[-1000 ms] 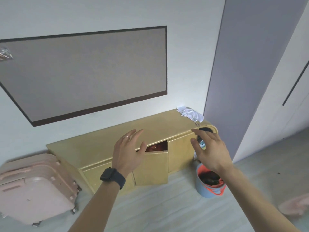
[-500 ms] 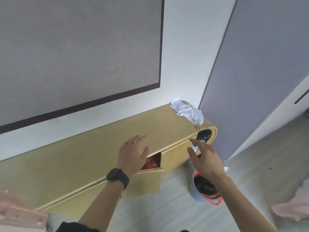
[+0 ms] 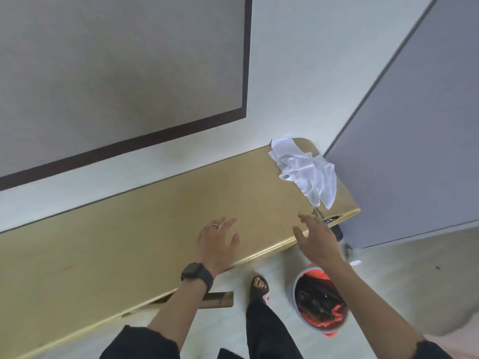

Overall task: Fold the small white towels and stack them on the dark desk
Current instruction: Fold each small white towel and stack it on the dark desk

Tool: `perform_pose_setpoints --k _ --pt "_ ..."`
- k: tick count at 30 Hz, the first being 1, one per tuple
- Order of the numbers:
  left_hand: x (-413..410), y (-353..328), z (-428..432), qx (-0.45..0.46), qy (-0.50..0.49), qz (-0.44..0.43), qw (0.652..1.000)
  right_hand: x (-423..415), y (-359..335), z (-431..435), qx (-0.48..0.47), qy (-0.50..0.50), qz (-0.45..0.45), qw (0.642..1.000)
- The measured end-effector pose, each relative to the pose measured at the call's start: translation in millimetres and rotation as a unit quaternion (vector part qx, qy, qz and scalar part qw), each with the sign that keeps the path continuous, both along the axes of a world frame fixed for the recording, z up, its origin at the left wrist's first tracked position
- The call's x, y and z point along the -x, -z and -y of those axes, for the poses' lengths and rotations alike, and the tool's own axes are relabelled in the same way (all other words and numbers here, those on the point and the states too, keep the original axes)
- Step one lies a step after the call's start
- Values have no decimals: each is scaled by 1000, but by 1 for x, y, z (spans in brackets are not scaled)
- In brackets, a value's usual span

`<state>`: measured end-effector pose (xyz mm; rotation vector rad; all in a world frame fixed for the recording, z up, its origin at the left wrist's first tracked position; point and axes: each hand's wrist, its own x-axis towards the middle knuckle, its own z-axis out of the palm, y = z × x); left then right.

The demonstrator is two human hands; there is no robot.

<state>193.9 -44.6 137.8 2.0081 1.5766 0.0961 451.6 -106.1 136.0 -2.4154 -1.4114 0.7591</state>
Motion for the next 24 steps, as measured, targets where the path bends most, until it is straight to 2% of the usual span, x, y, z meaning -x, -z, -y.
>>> perform_pose_setpoints --k 7,13,17,22,24 --pt "-39 80 -68 38 -6 -77 996 -71 74 -107 53 8 31 998" --pt "-39 140 -85 90 -23 -112 989 -86 129 -142 110 22 98 989" --pt "-32 158 -74 100 -7 -130 986 -78 148 -142 67 3 136 988" --pt "-25 153 -75 111 18 -127 986 -42 153 -125 -5 -113 104 988" --pt "-14 149 -75 124 43 -126 983 -21 146 -120 -15 -124 85 988"
